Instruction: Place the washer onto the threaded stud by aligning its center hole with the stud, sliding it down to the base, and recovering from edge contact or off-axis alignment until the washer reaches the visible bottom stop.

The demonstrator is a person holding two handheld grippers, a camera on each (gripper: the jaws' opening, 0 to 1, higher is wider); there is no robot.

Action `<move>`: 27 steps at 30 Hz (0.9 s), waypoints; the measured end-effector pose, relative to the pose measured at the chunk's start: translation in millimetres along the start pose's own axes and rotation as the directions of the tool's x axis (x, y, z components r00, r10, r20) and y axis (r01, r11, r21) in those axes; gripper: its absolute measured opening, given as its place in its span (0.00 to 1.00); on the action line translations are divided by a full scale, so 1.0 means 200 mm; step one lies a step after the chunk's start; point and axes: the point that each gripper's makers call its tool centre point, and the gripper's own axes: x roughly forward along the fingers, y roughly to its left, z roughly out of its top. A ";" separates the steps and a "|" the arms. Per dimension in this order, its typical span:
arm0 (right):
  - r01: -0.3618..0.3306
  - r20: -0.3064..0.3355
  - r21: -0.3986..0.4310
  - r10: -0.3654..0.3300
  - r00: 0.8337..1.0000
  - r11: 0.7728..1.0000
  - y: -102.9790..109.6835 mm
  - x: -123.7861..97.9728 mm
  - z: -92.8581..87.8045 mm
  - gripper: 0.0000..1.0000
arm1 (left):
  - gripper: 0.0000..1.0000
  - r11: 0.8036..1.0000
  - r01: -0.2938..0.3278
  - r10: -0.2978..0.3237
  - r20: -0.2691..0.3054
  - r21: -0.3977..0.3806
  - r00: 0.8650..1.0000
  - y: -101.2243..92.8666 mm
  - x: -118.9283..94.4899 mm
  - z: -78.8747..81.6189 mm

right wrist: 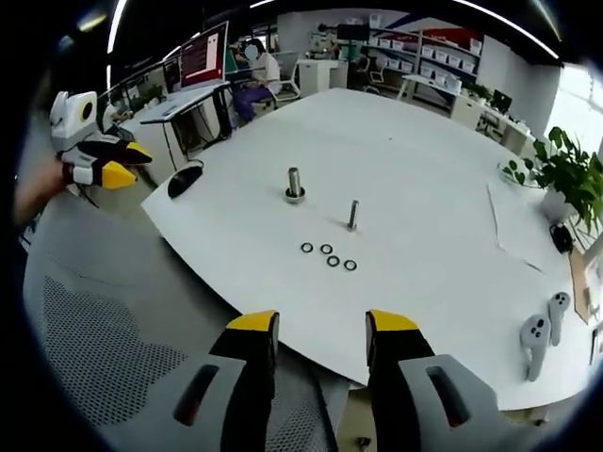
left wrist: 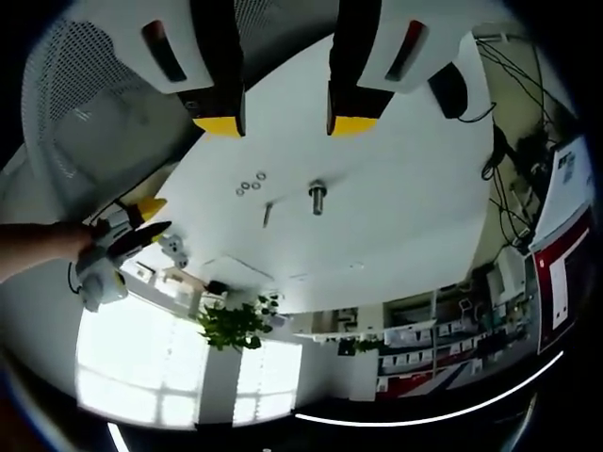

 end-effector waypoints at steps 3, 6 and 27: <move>-0.001 -0.009 -0.025 0.001 1.000 1.000 -0.04 0.04 0.03 0.39 | 0.32 1.000 -0.001 0.001 -0.011 0.006 1.000 -0.01 0.00 -0.01; -0.015 -0.019 -0.029 0.014 1.000 0.999 -0.06 0.11 0.06 0.38 | 0.33 1.000 0.006 -0.006 -0.018 0.003 1.000 -0.01 0.01 -0.02; -0.094 -0.184 -0.078 0.078 0.980 0.993 -0.14 0.60 0.04 0.35 | 0.33 1.000 0.000 0.000 -0.034 0.006 0.999 0.00 0.01 -0.04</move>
